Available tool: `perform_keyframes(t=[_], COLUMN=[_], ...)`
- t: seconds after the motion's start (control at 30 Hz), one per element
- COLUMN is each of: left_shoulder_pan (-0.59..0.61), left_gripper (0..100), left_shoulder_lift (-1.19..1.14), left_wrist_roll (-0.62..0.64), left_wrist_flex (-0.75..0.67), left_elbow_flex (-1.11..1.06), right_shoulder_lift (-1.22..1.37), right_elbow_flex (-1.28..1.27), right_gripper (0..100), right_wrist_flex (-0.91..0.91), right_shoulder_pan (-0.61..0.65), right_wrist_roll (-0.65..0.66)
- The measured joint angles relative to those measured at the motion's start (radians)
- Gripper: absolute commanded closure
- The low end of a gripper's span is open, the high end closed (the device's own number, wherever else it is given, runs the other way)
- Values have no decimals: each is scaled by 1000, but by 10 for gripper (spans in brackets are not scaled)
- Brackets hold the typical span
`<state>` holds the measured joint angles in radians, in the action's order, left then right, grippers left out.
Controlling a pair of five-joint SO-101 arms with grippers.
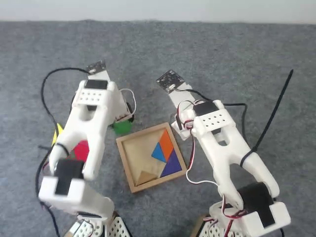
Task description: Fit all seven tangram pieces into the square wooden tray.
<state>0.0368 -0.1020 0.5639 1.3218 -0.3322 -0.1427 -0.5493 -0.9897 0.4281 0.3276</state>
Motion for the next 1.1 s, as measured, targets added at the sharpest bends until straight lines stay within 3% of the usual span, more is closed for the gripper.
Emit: perform_keyframes(t=[0.23,0.53,0.9,1.1], left_shoulder_pan=[-115,-368,-440,-454], left_gripper=[909,909,911,910], left_shoulder_lift=[224,239,222,224], left_wrist_roll=[-169,-423,-470,-466], left_wrist_flex=[-140,-169,-146,-226], left_elbow_flex=[-253,-313,-358,-445], right_shoulder_lift=[0,0,0,0], right_elbow_flex=[0,46,52,52], right_gripper=[976,974,972,972], right_wrist_flex=[0,0,0,0], right_shoulder_pan=[-98,-244,-305,-311], right_wrist_roll=[-114,-256,-311,-322])
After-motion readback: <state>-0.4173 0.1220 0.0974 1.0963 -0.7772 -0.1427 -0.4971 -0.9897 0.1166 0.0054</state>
